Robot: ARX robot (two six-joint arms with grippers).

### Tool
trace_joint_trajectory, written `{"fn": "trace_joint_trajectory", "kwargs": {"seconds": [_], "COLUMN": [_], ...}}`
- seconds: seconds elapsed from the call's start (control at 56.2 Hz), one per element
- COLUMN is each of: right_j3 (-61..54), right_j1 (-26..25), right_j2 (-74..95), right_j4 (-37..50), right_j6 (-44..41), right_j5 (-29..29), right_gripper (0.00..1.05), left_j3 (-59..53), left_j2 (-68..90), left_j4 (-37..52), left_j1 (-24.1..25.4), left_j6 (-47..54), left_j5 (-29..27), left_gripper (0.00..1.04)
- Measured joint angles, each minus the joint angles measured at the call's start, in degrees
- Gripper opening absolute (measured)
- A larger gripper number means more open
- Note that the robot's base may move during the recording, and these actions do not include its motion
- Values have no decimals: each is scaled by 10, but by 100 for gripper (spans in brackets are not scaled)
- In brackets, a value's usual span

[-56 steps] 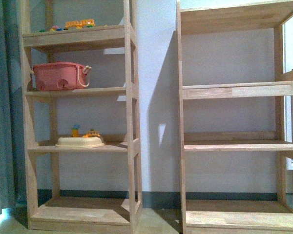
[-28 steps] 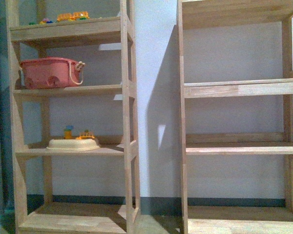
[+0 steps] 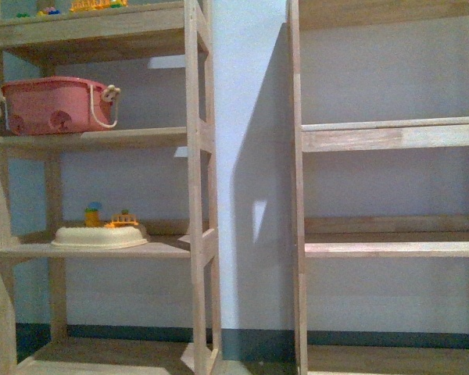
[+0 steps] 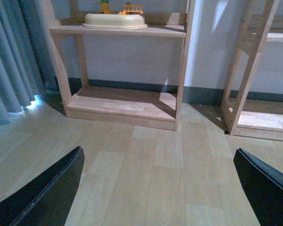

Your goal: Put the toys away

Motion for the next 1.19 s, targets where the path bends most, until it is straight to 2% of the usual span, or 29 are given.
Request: {"fn": "trace_joint_trajectory", "kwargs": {"seconds": [1.193], "right_j3": [0], "right_j1": [0], "right_j2": [0], "right_j4": [0], "right_j6": [0], "right_j5": [0], "right_gripper": [9], "left_j3": [0], "left_j2": [0], "left_j4": [0], "left_j1": [0], "left_j6": [0], "left_j5": [0], "left_gripper": [99]}}
